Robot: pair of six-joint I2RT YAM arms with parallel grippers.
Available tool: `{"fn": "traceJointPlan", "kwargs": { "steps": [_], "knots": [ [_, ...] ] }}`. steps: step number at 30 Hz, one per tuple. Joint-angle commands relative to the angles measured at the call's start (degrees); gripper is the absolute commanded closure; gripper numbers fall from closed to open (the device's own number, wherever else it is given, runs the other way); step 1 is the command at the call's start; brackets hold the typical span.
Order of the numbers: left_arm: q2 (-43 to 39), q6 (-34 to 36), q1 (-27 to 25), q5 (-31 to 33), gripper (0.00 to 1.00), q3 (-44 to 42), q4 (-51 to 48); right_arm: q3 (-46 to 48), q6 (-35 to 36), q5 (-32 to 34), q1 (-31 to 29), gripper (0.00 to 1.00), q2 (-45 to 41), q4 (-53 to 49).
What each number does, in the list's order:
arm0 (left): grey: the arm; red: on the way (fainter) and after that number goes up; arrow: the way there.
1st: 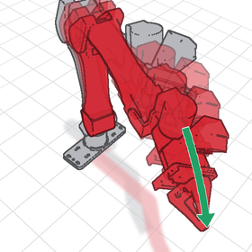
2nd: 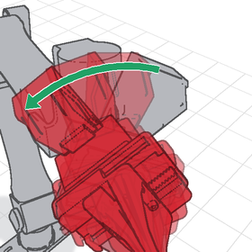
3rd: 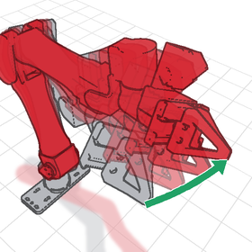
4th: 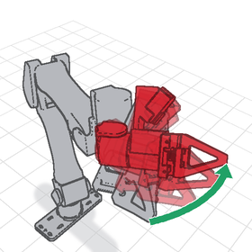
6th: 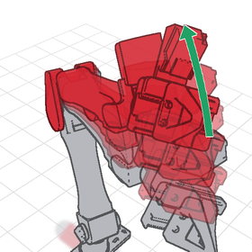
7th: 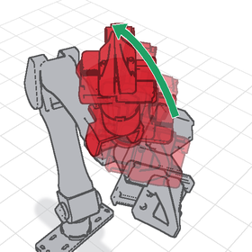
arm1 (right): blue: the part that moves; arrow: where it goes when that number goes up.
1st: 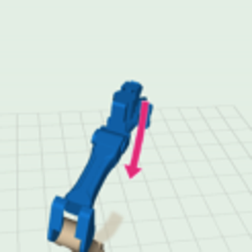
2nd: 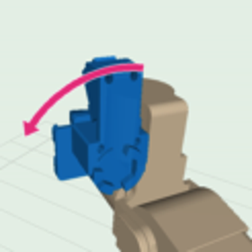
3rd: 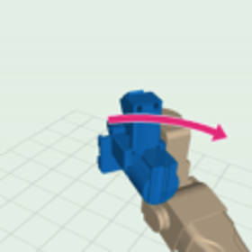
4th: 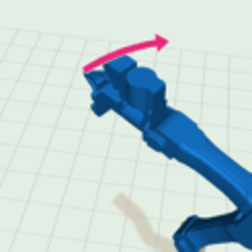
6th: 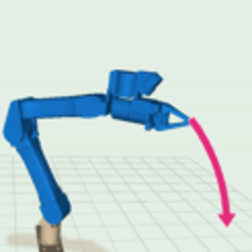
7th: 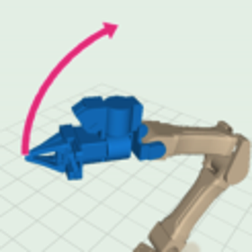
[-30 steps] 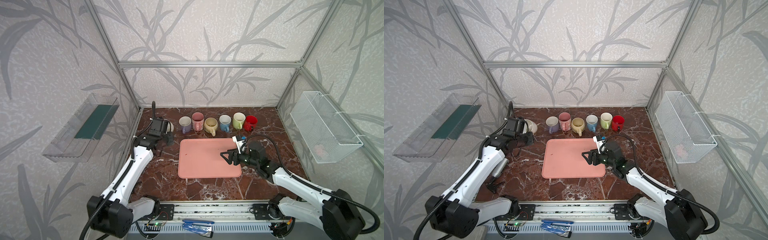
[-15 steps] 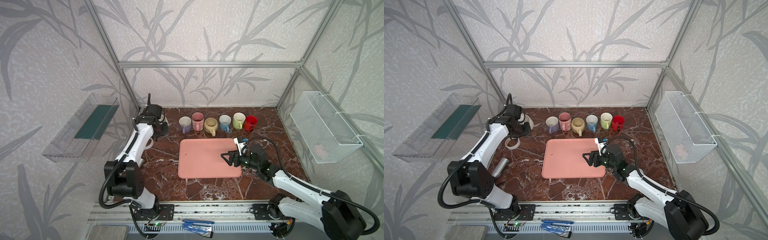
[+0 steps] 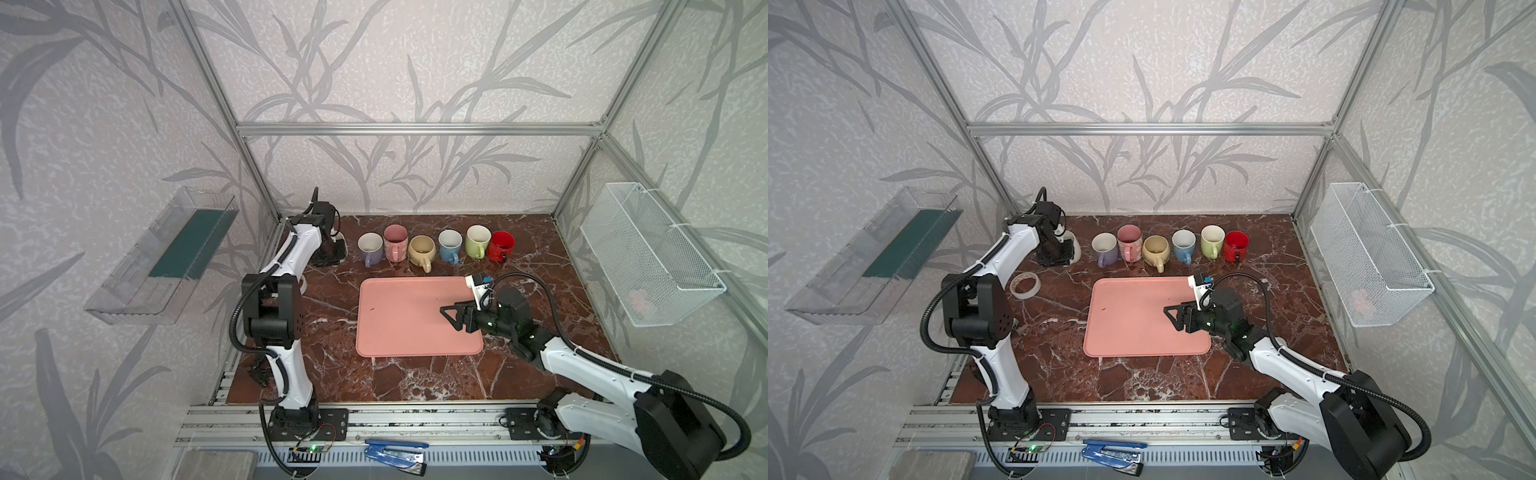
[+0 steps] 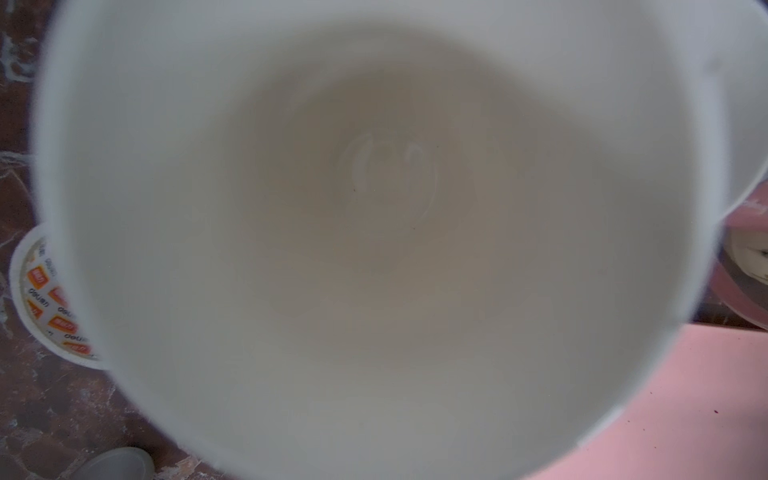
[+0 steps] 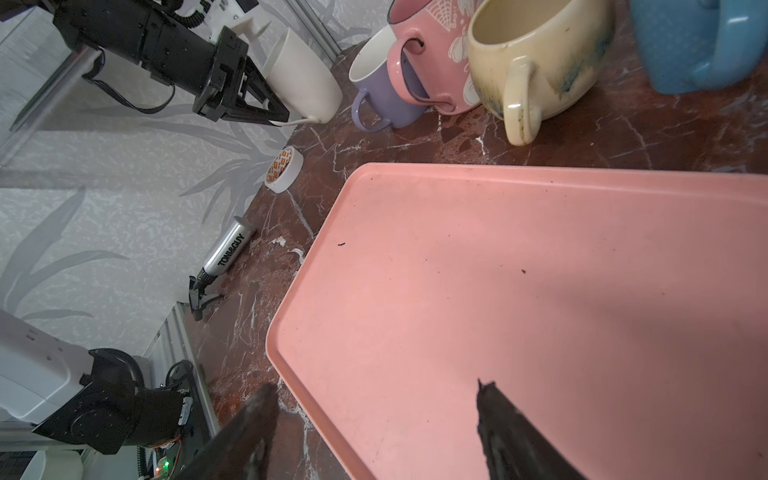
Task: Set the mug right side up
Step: 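Carry the white mug with the left gripper to the end of the mug row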
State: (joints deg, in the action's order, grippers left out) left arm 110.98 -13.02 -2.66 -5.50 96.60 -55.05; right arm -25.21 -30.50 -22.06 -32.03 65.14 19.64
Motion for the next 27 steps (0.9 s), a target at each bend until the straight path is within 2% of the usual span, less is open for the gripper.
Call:
{"fn": "traceJointPlan", "kwargs": {
  "steps": [1, 12, 27],
  "knots": [
    [0.77, 1.16, -0.92, -0.47, 1.00, 4.34, -0.68, 0.34, -0.74, -0.64, -0.30, 0.25, 1.35, 2.14],
    [7.18, 1.70, -3.39, 2.45, 1.00, 11.30, -3.13, 0.08, -0.54, 0.00, -0.20, 0.25, 2.27, 1.77],
    [10.93, 1.80, -4.38, 4.07, 1.00, 13.66, -4.17, -0.09, -0.43, 0.33, -0.18, 0.25, 2.68, 1.46]
  ]
}}
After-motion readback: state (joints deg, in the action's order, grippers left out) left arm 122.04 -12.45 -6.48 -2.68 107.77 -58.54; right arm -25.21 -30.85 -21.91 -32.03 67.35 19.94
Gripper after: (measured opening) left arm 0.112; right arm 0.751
